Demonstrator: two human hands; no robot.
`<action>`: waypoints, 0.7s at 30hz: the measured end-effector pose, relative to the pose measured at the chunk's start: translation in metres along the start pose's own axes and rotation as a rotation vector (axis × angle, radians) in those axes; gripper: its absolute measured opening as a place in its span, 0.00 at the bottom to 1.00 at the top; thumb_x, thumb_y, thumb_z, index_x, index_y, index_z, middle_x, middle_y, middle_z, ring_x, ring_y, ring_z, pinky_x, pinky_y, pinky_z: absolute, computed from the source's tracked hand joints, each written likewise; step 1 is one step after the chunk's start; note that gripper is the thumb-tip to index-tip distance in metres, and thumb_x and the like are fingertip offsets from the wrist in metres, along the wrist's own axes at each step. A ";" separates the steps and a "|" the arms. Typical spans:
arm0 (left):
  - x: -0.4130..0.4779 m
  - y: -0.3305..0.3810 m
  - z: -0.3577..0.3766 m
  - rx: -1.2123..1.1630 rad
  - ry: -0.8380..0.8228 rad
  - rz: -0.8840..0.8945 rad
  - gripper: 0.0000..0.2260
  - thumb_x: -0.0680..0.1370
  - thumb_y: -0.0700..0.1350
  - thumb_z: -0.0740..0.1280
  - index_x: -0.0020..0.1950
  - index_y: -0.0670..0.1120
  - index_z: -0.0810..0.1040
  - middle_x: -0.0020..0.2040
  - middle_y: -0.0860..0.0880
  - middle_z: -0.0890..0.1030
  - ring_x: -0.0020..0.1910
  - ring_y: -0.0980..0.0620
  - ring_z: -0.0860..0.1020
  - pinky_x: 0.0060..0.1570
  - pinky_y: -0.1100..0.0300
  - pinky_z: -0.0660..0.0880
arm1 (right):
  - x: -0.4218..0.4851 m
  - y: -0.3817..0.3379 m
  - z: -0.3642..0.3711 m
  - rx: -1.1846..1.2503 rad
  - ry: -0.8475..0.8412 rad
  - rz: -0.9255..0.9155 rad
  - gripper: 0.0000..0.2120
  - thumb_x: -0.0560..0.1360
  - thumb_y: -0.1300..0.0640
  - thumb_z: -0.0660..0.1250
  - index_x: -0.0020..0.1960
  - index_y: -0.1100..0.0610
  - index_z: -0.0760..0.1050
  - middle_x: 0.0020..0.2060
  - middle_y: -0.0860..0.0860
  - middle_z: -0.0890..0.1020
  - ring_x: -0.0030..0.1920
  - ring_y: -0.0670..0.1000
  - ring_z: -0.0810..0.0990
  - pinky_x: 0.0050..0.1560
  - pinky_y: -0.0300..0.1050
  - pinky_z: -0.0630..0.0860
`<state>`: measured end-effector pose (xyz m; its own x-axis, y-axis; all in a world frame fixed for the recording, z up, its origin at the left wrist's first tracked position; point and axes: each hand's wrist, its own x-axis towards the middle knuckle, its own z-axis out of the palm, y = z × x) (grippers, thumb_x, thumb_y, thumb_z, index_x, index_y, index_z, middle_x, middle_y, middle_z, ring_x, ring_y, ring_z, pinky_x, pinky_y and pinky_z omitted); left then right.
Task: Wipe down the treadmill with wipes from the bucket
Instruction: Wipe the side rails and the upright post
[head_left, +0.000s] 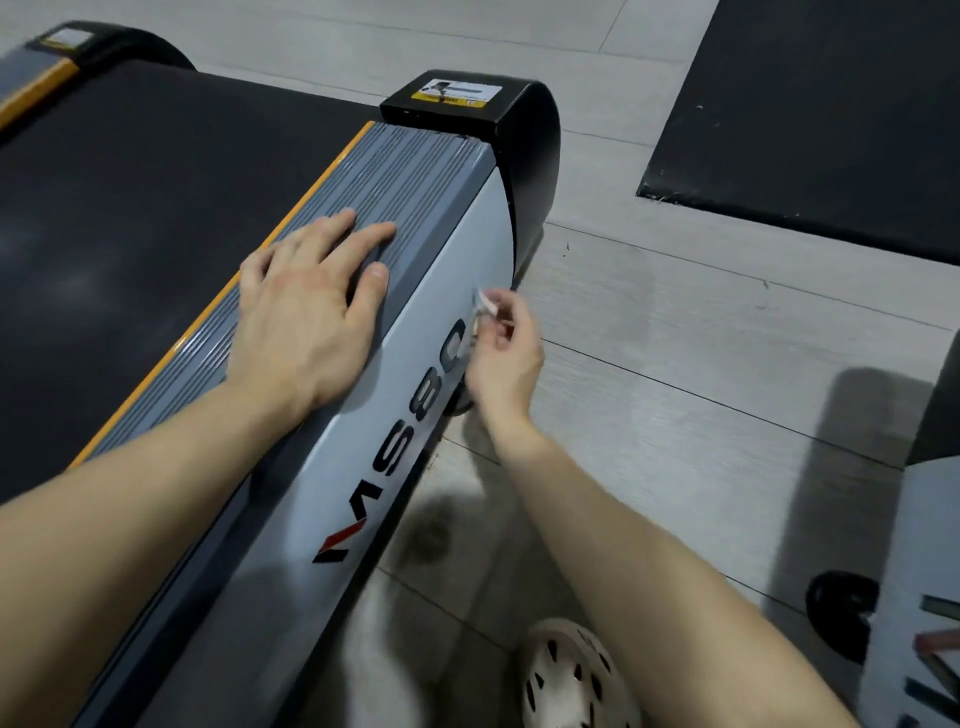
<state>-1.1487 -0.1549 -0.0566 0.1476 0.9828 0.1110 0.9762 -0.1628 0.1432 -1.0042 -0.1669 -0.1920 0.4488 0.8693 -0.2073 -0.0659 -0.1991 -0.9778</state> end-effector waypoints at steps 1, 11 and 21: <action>0.000 0.000 0.000 -0.002 0.000 -0.002 0.21 0.87 0.58 0.52 0.79 0.62 0.70 0.82 0.55 0.68 0.81 0.53 0.63 0.80 0.45 0.55 | 0.029 -0.012 -0.002 -0.023 0.031 -0.018 0.14 0.84 0.63 0.66 0.60 0.46 0.81 0.58 0.47 0.82 0.53 0.36 0.79 0.53 0.30 0.75; 0.001 0.000 -0.001 0.004 -0.010 0.003 0.21 0.87 0.53 0.53 0.79 0.63 0.70 0.82 0.55 0.68 0.82 0.52 0.62 0.80 0.45 0.53 | -0.205 0.015 -0.026 -0.004 -0.379 -0.258 0.09 0.83 0.65 0.67 0.55 0.53 0.82 0.53 0.47 0.80 0.54 0.48 0.81 0.55 0.48 0.80; 0.004 0.002 0.000 -0.004 -0.011 -0.009 0.21 0.87 0.52 0.53 0.79 0.63 0.70 0.82 0.53 0.68 0.82 0.52 0.63 0.80 0.45 0.53 | -0.028 -0.007 -0.005 -0.411 0.049 -0.167 0.14 0.82 0.66 0.66 0.54 0.48 0.81 0.54 0.52 0.84 0.49 0.48 0.84 0.45 0.30 0.77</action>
<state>-1.1461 -0.1516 -0.0562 0.1405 0.9851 0.0990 0.9769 -0.1542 0.1478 -1.0119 -0.1926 -0.1791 0.4656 0.8842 -0.0365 0.3660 -0.2299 -0.9018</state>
